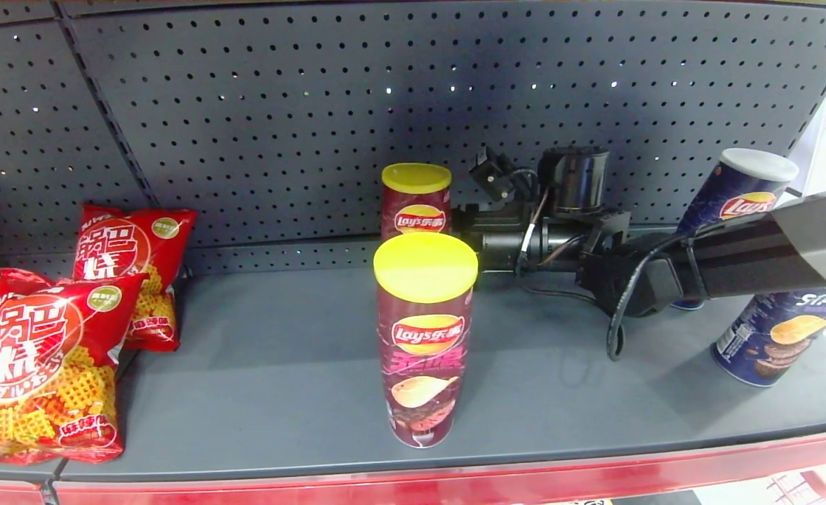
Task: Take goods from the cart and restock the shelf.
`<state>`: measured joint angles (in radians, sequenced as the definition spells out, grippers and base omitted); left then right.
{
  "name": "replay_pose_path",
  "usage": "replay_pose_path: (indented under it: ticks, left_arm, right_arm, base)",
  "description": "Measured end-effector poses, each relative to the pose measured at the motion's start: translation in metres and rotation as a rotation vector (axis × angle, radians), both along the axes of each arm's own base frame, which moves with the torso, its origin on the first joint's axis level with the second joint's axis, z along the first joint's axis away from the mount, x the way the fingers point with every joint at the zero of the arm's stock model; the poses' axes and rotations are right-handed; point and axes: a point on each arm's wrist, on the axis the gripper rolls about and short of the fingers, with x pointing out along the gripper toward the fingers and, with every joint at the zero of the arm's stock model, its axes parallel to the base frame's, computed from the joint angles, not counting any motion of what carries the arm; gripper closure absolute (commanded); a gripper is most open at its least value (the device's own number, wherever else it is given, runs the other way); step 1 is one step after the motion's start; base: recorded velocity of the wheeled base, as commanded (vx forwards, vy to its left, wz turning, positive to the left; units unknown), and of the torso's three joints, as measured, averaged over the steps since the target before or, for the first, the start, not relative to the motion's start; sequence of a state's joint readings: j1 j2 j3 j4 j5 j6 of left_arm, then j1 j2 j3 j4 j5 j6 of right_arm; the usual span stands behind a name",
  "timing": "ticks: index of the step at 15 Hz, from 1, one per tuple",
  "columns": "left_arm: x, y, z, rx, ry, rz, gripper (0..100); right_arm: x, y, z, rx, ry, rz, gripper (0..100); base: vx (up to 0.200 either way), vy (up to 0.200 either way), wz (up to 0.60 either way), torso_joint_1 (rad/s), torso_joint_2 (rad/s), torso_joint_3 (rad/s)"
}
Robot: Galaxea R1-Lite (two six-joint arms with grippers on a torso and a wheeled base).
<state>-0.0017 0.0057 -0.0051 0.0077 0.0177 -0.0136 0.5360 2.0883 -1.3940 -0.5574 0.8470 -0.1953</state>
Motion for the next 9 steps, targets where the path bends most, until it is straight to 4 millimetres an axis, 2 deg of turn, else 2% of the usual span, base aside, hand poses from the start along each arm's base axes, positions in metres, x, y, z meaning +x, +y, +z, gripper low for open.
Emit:
replay_pose_path:
  ticks: [4, 9]
  left_arm:
    - [0.000, 0.000, 0.000, 0.000, 0.000, 0.000, 0]
    - [0.000, 0.000, 0.000, 0.000, 0.001, 0.000, 0]
  right_arm:
    - [0.000, -0.023, -0.003, -0.015, 0.026, -0.045, 0]
    - [-0.012, -0.065, -0.005, -0.039, 0.056, -0.115, 0]
  base:
    - [0.000, 0.000, 0.00, 0.000, 0.00, 0.000]
    - [0.000, 0.000, 0.00, 0.000, 0.00, 0.000]
